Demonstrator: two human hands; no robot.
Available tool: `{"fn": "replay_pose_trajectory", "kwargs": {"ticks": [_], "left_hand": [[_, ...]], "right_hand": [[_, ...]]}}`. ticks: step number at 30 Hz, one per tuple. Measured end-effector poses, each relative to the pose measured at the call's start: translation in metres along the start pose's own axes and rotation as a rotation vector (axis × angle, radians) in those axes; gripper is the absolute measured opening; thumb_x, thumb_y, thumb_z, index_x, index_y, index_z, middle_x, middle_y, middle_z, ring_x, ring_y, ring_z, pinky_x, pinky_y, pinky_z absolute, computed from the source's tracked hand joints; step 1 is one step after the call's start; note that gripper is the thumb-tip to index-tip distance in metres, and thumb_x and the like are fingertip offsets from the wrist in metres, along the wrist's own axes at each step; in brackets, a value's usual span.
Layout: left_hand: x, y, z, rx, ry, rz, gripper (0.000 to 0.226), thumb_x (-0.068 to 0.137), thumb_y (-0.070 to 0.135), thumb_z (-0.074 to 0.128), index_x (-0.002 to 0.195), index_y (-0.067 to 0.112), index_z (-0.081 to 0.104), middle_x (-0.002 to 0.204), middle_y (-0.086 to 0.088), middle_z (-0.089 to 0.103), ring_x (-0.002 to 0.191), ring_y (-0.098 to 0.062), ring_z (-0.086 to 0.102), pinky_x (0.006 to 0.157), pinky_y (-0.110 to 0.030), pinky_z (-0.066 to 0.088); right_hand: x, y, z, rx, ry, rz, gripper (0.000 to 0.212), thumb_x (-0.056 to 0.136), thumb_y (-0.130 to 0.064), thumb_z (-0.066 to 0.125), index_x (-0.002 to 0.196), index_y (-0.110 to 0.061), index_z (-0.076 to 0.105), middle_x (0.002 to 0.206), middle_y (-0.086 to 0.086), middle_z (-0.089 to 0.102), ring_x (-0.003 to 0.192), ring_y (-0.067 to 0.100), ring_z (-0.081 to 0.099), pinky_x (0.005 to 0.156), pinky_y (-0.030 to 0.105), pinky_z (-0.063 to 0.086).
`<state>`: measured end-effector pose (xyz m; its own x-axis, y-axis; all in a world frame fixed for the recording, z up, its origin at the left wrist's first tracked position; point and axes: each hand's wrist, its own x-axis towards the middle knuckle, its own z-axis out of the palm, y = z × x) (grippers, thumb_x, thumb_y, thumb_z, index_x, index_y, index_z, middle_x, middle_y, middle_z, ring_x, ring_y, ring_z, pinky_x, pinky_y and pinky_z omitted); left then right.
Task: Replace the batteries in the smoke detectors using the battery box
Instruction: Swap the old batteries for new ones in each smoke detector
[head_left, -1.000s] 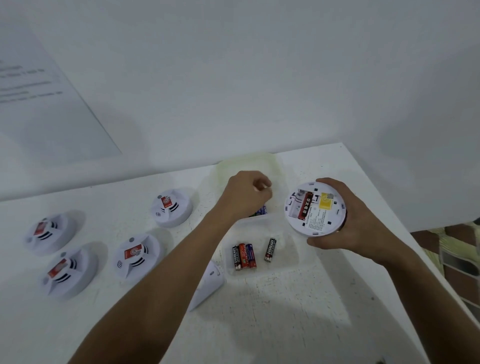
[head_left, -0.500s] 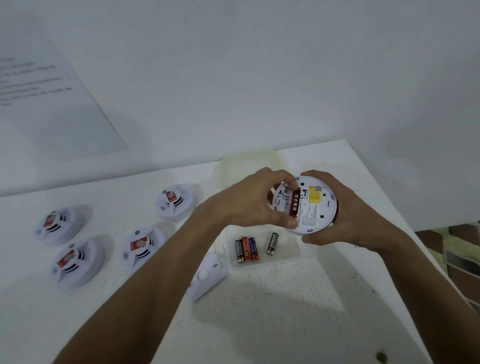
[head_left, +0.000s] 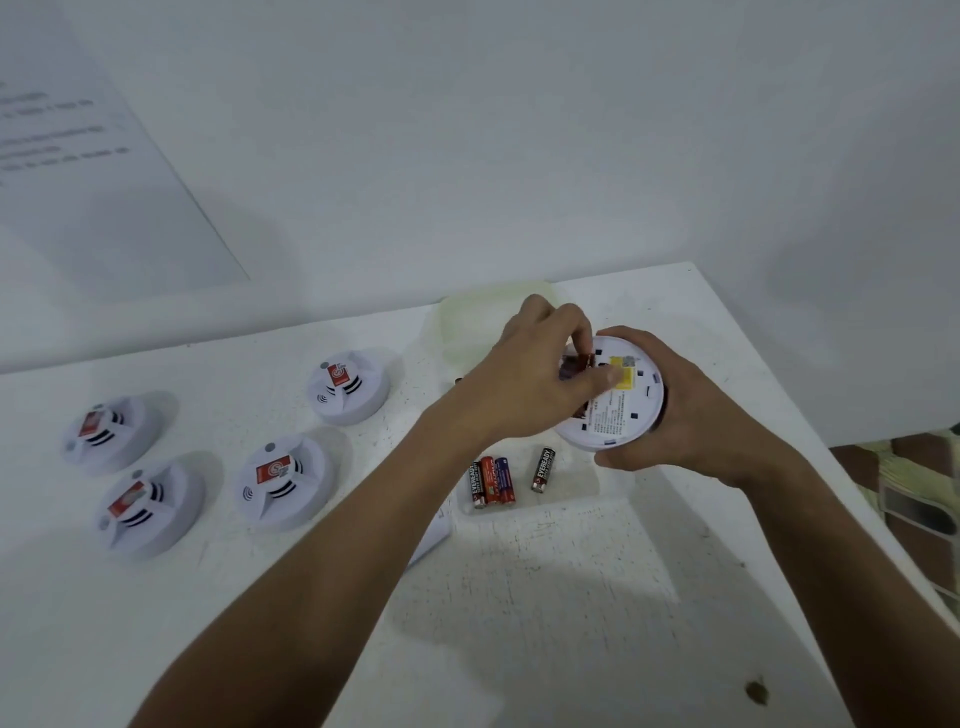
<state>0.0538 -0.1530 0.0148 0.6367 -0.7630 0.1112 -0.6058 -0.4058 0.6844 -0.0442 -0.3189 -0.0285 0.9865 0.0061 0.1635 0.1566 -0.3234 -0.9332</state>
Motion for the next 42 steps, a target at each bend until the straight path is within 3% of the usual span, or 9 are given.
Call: {"fn": "replay_pose_trajectory", "kwargs": {"ticks": [4,8,11,16,22,29,35,40,42], "left_hand": [[0.005,0.001,0.005,0.004,0.029,0.016,0.017,0.087,0.024,0.067,0.092,0.018,0.051,0.079,0.005,0.057,0.066,-0.004,0.051,0.059,-0.019,0.041],[0.015,-0.005,0.004,-0.325,0.203,-0.174,0.015,0.083,0.023,0.069,0.082,0.021,0.055,0.072,0.003,0.071,0.068,-0.019,0.066,0.066,-0.038,0.056],[0.028,-0.029,0.002,-0.438,0.351,-0.337,0.012,0.086,0.020,0.068,0.087,0.020,0.055,0.067,0.002,0.073,0.066,-0.021,0.066,0.067,-0.047,0.058],[0.040,-0.067,0.020,-0.171,0.182,-0.497,0.021,0.079,0.027,0.077,0.091,0.017,0.063,0.097,-0.010,0.070,0.079,-0.024,0.069,0.073,-0.039,0.059],[0.049,-0.072,0.032,0.072,0.057,-0.451,0.024,0.077,0.028,0.079,0.086,0.013,0.063,0.082,0.003,0.056,0.077,-0.015,0.057,0.052,-0.017,0.036],[0.042,-0.076,0.024,0.155,0.073,-0.417,0.029,0.083,0.030,0.074,0.102,0.011,0.065,0.099,-0.003,0.059,0.078,-0.013,0.054,0.063,-0.021,0.040],[-0.004,-0.041,0.020,0.068,0.185,-0.321,0.015,0.084,0.034,0.072,0.088,0.022,0.063,0.071,0.007,0.060,0.061,-0.001,0.053,0.047,-0.010,0.036],[-0.030,-0.038,0.038,0.129,-0.057,-0.365,0.026,0.082,0.037,0.073,0.101,0.020,0.064,0.083,0.004,0.063,0.078,-0.013,0.060,0.061,-0.021,0.042],[-0.029,-0.041,0.045,0.163,-0.150,-0.394,0.034,0.080,0.037,0.075,0.107,0.019,0.065,0.095,0.000,0.064,0.085,-0.015,0.061,0.070,-0.026,0.048]], "right_hand": [[0.001,0.002,-0.001,-0.002,0.032,0.019,0.090,0.047,-0.028,0.086,0.128,-0.035,0.048,0.118,-0.015,0.061,0.109,0.009,0.062,0.085,0.019,0.055],[-0.006,0.010,-0.007,-0.022,0.050,0.040,0.093,0.048,-0.022,0.090,0.130,-0.034,0.049,0.121,-0.014,0.058,0.113,0.011,0.060,0.087,0.022,0.055],[-0.017,0.018,-0.015,-0.012,0.070,0.078,0.096,0.050,-0.012,0.090,0.136,-0.025,0.047,0.125,-0.014,0.057,0.118,0.011,0.058,0.089,0.024,0.055],[-0.028,0.021,-0.023,-0.004,0.071,0.118,0.098,0.049,-0.019,0.091,0.135,-0.029,0.046,0.126,-0.015,0.057,0.118,0.006,0.057,0.088,0.019,0.053],[-0.032,0.022,-0.023,-0.010,0.073,0.119,0.096,0.051,-0.014,0.090,0.135,-0.030,0.045,0.126,-0.014,0.057,0.119,0.008,0.057,0.089,0.019,0.053],[-0.033,0.018,-0.022,-0.010,0.082,0.110,0.096,0.050,-0.016,0.090,0.134,-0.034,0.045,0.126,-0.015,0.057,0.119,0.006,0.057,0.089,0.018,0.053],[-0.038,0.013,-0.020,-0.009,0.074,0.113,0.100,0.047,-0.034,0.089,0.136,-0.033,0.044,0.127,-0.015,0.057,0.120,0.007,0.056,0.090,0.020,0.054],[-0.046,0.013,-0.017,0.003,0.057,0.102,0.099,0.049,-0.022,0.092,0.135,-0.032,0.045,0.127,-0.014,0.057,0.120,0.008,0.056,0.091,0.022,0.055],[-0.050,0.012,-0.015,0.005,0.049,0.100,0.100,0.047,-0.028,0.091,0.136,-0.031,0.044,0.127,-0.014,0.057,0.121,0.008,0.056,0.091,0.021,0.054]]}}
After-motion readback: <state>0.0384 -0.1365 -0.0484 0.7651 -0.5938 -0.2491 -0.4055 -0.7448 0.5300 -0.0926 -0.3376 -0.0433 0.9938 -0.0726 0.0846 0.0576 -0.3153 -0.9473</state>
